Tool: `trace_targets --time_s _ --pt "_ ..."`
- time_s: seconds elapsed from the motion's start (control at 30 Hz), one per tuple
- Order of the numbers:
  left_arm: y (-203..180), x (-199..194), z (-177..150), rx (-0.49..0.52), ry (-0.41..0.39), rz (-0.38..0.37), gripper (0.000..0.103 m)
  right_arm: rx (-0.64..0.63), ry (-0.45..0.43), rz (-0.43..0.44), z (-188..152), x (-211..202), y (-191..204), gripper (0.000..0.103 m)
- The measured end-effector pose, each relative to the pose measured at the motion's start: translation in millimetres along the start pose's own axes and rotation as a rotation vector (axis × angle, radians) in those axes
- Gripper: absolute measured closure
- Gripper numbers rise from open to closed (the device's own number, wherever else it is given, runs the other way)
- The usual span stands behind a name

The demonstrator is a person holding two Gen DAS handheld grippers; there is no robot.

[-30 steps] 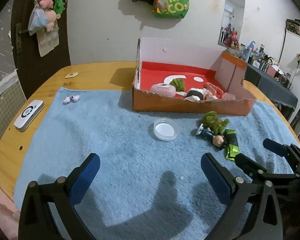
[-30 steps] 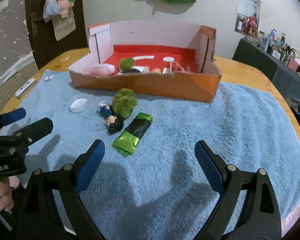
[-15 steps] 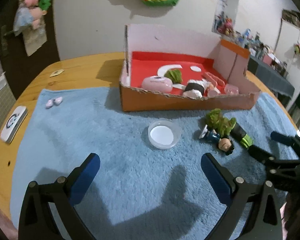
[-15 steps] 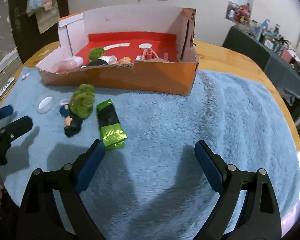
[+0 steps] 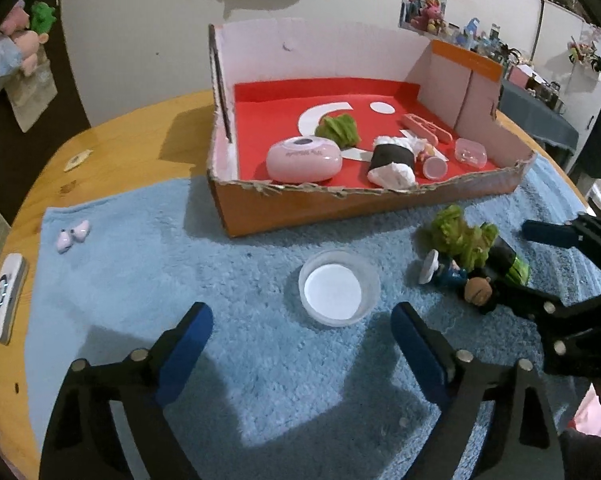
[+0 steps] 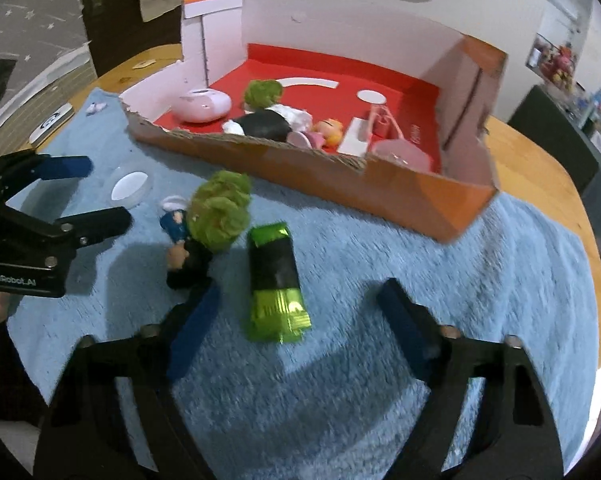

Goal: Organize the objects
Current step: 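Move the left tool to the white round dish while the right tool approaches the green foil package, then grasp the white round dish with the left tool while the right tool grasps the green foil package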

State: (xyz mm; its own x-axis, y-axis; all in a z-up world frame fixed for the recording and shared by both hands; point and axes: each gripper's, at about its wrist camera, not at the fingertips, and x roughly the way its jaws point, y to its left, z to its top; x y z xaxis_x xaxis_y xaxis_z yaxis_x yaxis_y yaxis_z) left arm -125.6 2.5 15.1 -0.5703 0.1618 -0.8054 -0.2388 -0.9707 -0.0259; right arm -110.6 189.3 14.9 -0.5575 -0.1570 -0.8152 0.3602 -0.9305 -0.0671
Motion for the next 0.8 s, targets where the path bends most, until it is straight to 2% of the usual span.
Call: trace_targets --time_s 0.1,0.13,0.27,0.33,0.4,0.63,0.8 --pt "-2 1 4 0.011 -0.003 -0.020 0.020 -0.003 0.000 0.031 5 3 0 0.047" --pt "-3 1 5 0.017 -0.006 -0.028 0.026 -0.007 -0.003 0.035 6 3 1 0.053" --pt "-7 1 8 0.024 -0.009 -0.056 0.039 -0.020 -0.010 0.057 6 3 4 0.066" --pt "-8 0 9 0.018 -0.020 -0.065 0.055 -0.017 -0.017 0.070 4 2 5 0.075" --pt "-9 0 10 0.007 -0.020 -0.089 0.060 -0.016 -0.026 0.079 3 1 6 0.080" --pt "-15 -12 8 0.003 -0.051 -0.097 0.061 0.020 -0.050 0.096 -1 -6 2 0.081" --pt "-17 -33 6 -0.011 -0.094 -0.102 0.061 0.038 -0.077 0.107 -1 -20 1 0.081"
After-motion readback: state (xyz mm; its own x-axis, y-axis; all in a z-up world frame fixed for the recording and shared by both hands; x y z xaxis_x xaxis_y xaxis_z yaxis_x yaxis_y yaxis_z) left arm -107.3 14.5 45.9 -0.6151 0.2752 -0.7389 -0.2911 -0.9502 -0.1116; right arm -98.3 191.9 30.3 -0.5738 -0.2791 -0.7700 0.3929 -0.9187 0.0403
